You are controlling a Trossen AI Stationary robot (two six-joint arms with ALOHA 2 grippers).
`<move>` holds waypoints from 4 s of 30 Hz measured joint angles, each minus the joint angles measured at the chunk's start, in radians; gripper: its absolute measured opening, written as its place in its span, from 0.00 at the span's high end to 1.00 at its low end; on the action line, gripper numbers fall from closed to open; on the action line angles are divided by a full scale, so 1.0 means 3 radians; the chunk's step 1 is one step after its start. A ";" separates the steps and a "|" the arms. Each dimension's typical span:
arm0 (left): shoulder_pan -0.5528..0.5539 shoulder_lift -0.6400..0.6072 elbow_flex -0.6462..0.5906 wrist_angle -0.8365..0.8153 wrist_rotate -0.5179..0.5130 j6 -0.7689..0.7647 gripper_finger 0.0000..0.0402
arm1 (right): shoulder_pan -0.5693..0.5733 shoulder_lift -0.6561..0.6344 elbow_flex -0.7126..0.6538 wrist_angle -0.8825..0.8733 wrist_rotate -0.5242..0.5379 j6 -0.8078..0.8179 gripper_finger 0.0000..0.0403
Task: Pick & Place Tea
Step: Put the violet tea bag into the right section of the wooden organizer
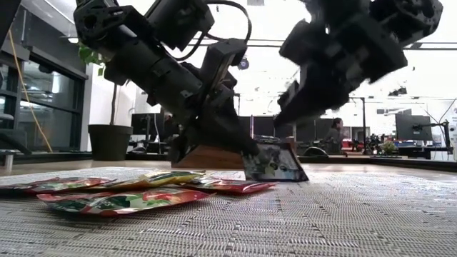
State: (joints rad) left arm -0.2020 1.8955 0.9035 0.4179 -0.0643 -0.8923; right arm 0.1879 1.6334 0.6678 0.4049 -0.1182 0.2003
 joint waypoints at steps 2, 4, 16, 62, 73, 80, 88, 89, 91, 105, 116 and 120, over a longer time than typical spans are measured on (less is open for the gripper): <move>0.0001 -0.0035 0.0000 0.0011 -0.0013 0.0078 1.00 | -0.0011 -0.0156 0.0000 -0.0056 0.0000 -0.0008 1.00; 0.0023 -0.0064 0.0003 0.0020 -0.0033 0.0177 1.00 | -0.0031 -0.0329 0.0002 -0.0117 -0.0001 -0.0008 1.00; 0.0364 -0.0512 0.0008 -0.0209 0.0292 0.1070 1.00 | -0.0410 -0.1417 0.0001 -0.1014 0.0076 0.0084 1.00; 0.0848 -0.0345 0.2706 -0.4447 0.0154 0.4044 1.00 | -0.0877 -0.0899 0.1054 -0.1895 0.0125 -0.0103 0.56; 0.0848 -0.0345 0.2706 -0.4438 0.0154 0.4095 1.00 | -0.0863 -0.0668 0.1054 -0.1776 0.0183 -0.0062 0.56; 0.0848 -0.0345 0.2705 -0.4443 0.0179 0.4095 1.00 | -0.0865 -0.0668 0.1054 -0.1833 0.0301 -0.0057 0.61; 0.0848 -0.0345 0.2703 -0.4443 0.0178 0.4095 1.00 | -0.0865 -0.0668 0.1055 -0.1956 0.0293 -0.0057 0.90; 0.0848 -0.0345 0.2703 -0.4443 0.0178 0.4095 1.00 | -0.0865 -0.0668 0.1055 -0.1955 0.0293 -0.0057 0.95; 0.0848 -0.0345 0.2703 -0.4443 0.0178 0.4095 1.00 | -0.0865 -0.0668 0.1055 -0.1944 0.0293 -0.0063 0.98; 0.0994 -0.0465 0.2704 -0.4802 -0.0036 0.4192 1.00 | -0.0863 -0.0666 0.1052 -0.2060 0.0532 0.0084 1.00; 0.1172 -0.0798 0.2468 -0.4581 -0.0141 0.4137 1.00 | -0.0863 -0.0719 0.1046 -0.2042 0.0810 0.0180 1.00; 0.1200 -0.1029 0.2066 -0.4195 -0.0057 0.4021 1.00 | -0.0866 -0.1005 0.0817 -0.1911 0.1025 0.0259 1.00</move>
State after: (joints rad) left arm 0.1579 1.5867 1.5232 -0.8405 -0.0814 0.3141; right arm -0.0719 1.3320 0.9129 -0.1685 0.1894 0.2781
